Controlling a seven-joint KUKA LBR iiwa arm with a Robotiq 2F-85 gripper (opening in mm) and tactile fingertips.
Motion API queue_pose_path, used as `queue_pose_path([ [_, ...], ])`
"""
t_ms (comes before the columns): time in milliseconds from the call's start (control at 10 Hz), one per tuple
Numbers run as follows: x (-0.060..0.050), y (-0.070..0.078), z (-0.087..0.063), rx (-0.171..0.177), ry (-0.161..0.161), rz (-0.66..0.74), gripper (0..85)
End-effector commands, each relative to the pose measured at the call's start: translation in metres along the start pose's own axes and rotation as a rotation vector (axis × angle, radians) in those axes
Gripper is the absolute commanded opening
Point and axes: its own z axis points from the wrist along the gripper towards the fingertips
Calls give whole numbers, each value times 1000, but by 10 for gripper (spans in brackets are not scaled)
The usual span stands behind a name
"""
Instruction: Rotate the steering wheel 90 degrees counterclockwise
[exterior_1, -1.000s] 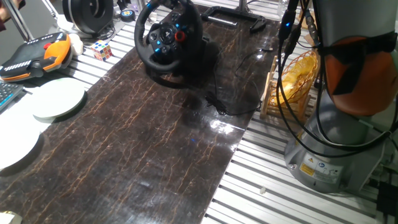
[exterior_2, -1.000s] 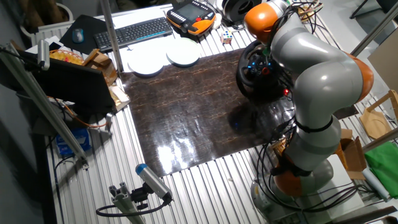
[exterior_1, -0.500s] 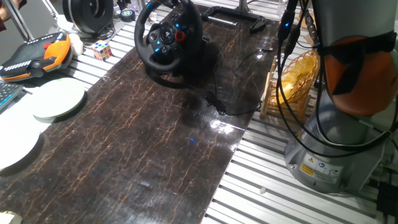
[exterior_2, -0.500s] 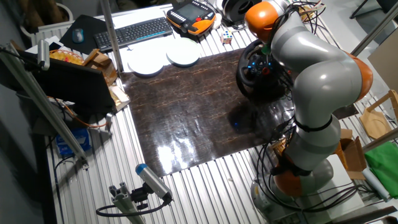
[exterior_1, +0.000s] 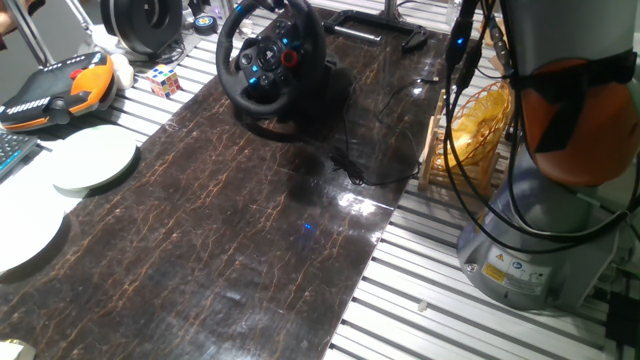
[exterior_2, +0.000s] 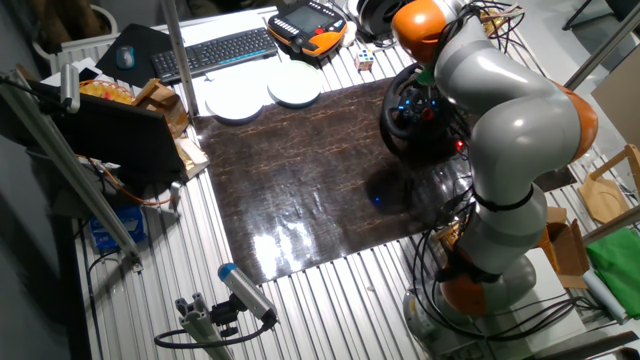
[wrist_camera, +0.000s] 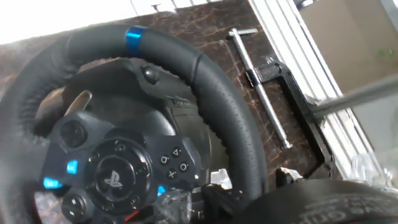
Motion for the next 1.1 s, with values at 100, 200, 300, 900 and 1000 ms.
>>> queue_pose_path([
  [100,8,5,-2,22,25,83,473],
  [200,14,7,-3,23,30,117,477],
  [300,19,9,-4,29,35,143,480],
  [900,54,15,5,13,80,364,580],
  [1000,59,17,7,18,77,383,587],
])
